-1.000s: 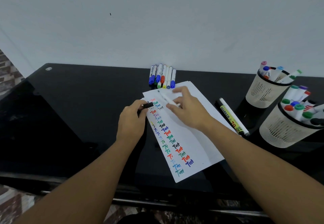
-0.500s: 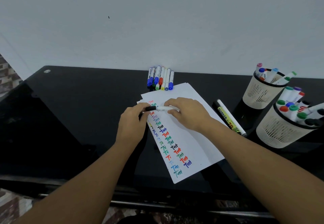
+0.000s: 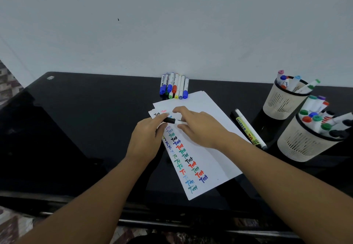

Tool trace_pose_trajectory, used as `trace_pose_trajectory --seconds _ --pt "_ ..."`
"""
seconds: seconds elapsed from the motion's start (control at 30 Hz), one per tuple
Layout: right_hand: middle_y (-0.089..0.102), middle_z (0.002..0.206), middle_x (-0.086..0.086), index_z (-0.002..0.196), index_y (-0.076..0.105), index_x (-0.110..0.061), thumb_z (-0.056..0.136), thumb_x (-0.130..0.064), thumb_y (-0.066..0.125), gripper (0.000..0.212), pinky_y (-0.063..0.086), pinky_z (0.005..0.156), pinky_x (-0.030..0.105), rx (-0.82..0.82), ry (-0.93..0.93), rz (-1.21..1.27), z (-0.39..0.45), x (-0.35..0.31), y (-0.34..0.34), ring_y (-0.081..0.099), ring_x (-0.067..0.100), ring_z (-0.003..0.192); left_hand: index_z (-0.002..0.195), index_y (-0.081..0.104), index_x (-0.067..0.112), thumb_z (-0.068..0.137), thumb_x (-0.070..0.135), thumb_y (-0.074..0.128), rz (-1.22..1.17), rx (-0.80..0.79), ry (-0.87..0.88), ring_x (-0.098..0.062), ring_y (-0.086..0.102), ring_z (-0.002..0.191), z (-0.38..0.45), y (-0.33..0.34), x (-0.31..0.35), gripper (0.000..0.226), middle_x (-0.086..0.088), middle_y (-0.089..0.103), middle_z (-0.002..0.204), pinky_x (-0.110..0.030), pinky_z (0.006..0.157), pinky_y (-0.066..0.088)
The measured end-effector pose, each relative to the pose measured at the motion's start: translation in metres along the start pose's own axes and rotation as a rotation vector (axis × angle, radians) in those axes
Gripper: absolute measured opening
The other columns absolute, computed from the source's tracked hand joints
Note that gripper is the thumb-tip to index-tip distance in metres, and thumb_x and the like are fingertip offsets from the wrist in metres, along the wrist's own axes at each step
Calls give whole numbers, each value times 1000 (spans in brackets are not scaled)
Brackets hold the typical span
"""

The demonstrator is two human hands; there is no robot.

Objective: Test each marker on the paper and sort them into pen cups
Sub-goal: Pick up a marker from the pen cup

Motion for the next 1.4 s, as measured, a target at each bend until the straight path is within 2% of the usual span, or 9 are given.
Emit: trace_pose_trajectory --seconds 0.2,0.3,0.43,0.7,0.8,0.93,1.1,1.23,1.4 --pt "58 139 1 161 16 -38 111 -31 38 55 52 76 29 26 -9 94 -7 -4 -4 63 13 90 159 7 44 102 35 57 -90 -40 -84 -14 54 124 1 2 -1 76 8 59 141 -38 102 49" --pt "59 114 1 161 16 -45 111 -30 34 55 47 71 24 46 11 131 -6 0 -4 58 11 85 160 18 36 99 48 58 -79 -98 -128 -18 54 127 5 10 -10 74 4 60 137 -46 106 48" --pt "67 116 1 153 27 -46 107 -31 42 50 57 82 36 113 23 256 -8 6 -4 64 15 91 154 41 25 96 59 54 104 -181 -70 -17 45 138 8 16 -7 68 3 52 149 -46 117 36" --pt "54 66 3 142 33 -40 105 -22 44 43 44 54 30 221 100 418 -17 13 -14 50 11 54 149 48 26 91 67 56 142 -217 -63 -16 41 141 7 16 -5 71 4 51 151 -44 119 32" --pt "57 85 -11 146 40 -41 110 -17 32 44 45 66 16 187 146 495 -15 17 -17 61 2 71 149 48 25 92 67 55 168 -223 -62 -16 40 142 6 15 -6 71 4 49 152 -43 120 31" --pt "64 110 -6 123 66 -31 108 -13 35 39 49 86 23 166 249 601 -21 27 -25 67 8 100 149 49 27 92 71 50 182 -224 -17 -17 39 144 6 16 -4 72 4 48 154 -46 120 30" --pt "63 116 -4 131 48 -37 101 -6 51 44 58 89 35 82 313 647 -39 43 -28 65 15 107 157 26 42 85 88 30 263 -365 43 -18 11 155 0 22 1 86 4 19 168 -46 126 6" --pt "66 96 2 114 46 -23 105 -26 58 15 57 67 28 222 383 648 -55 60 -41 74 14 77 158 -9 48 77 98 19 368 -549 49 -18 -18 155 -7 34 8 99 3 -15 169 -45 123 -10" --pt "61 80 4 119 50 -29 108 -54 39 29 63 69 35 242 473 813 -70 68 -55 57 12 63 159 -7 44 78 97 11 424 -606 80 -17 -17 155 -20 42 13 98 5 -14 169 -45 124 -9"
Point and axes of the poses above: each hand's wrist, its own z-axis towards the middle knuckle, its own y-axis out of the palm, x = y × z, the point moved 6 cm from there along z, towards the middle knuckle
